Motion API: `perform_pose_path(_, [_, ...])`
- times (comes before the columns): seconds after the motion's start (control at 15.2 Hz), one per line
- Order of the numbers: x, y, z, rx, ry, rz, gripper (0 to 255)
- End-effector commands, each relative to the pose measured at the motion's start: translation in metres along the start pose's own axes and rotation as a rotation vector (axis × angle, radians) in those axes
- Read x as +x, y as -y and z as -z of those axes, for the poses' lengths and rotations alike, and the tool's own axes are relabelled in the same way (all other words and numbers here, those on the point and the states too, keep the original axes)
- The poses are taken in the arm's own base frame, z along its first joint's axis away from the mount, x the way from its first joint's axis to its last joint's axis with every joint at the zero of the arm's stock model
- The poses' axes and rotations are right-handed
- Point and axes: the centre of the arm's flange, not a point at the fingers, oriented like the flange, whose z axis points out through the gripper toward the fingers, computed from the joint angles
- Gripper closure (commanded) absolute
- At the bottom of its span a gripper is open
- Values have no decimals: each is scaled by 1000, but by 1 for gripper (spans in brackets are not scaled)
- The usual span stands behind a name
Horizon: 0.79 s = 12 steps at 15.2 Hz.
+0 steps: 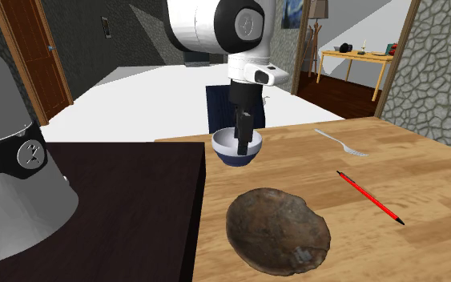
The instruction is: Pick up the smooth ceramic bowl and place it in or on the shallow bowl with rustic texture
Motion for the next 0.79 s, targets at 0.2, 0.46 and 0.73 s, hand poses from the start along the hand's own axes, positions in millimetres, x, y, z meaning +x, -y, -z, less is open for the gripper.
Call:
perform_pose_path(0.2, [0,0,0,0,0,0,255])
perform_pose_path(0.46, [0,0,0,0,0,0,255])
perform_pose_path(0.73, [-1,0,10,0,0,0,255])
